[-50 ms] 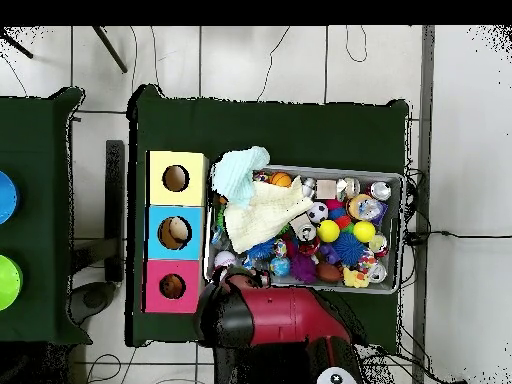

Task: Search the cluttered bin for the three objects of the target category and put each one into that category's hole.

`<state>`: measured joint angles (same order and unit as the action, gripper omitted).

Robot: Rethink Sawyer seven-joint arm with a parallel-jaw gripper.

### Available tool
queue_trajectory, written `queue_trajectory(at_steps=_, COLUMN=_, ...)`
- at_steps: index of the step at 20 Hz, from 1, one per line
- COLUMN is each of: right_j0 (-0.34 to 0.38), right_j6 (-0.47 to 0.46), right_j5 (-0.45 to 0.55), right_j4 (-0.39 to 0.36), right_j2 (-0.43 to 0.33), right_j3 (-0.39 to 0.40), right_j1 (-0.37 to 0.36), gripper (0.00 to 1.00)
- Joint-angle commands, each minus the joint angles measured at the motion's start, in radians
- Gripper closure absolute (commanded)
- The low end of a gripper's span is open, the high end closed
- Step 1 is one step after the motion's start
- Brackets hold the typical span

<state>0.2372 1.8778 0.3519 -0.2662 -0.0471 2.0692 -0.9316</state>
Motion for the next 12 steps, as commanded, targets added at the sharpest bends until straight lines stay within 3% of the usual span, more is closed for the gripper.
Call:
queue_trajectory(at_steps=1, right_j0=0.007, right_j6=0.064, right_j5=0.083, right_j4=0.028, right_j2=-0.058, right_j3=-0.045, right_j1=0.029, gripper=0.00)
queue_trajectory(at_steps=12, right_j0=0.009, right_j6=0.062, right_j5=0.104, right_j4=0.036, right_j2=-0.063, right_j3=-0.056, right_j1=0.038, gripper=0.00)
